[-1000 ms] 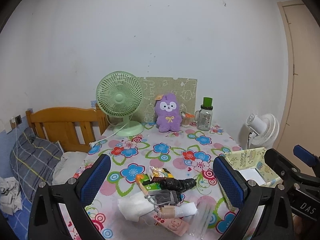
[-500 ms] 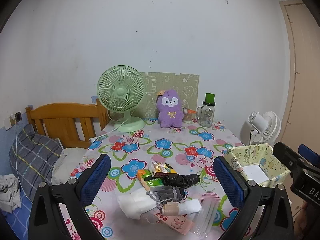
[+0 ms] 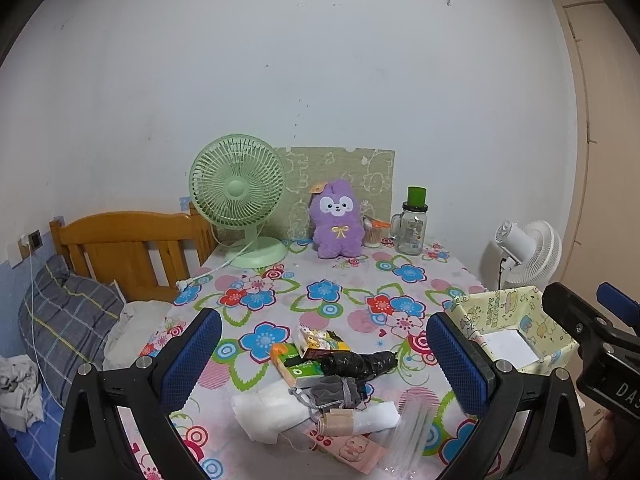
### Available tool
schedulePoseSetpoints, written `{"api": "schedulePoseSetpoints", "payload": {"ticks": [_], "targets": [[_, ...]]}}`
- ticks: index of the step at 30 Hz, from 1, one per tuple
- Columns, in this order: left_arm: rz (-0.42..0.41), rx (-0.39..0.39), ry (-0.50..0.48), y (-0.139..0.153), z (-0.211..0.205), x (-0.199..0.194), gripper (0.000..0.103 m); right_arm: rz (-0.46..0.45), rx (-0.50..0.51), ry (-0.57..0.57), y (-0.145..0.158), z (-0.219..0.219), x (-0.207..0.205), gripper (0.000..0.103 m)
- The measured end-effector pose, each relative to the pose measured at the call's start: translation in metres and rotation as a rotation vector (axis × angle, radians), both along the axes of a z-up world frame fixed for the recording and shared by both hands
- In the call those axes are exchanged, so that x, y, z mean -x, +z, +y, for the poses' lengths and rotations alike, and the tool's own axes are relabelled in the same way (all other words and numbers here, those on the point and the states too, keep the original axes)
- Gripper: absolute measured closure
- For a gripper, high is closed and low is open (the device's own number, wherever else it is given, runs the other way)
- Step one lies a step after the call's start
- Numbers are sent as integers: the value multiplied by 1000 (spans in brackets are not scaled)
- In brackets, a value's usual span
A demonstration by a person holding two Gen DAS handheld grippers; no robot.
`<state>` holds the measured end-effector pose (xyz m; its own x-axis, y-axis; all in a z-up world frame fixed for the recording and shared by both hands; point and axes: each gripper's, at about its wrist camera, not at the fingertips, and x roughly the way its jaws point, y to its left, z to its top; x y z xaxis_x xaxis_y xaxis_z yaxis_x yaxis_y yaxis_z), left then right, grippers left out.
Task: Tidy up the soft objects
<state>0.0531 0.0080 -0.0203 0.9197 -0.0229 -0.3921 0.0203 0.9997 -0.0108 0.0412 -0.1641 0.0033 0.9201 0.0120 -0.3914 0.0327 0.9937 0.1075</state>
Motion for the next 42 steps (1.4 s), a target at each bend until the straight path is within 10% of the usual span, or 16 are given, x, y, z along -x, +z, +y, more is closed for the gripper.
{"api": "schedulePoseSetpoints", "payload": {"ticks": [42], "targets": [[105, 10, -21, -37, 13, -32, 0, 102, 17, 12, -36, 23, -35, 0]]}}
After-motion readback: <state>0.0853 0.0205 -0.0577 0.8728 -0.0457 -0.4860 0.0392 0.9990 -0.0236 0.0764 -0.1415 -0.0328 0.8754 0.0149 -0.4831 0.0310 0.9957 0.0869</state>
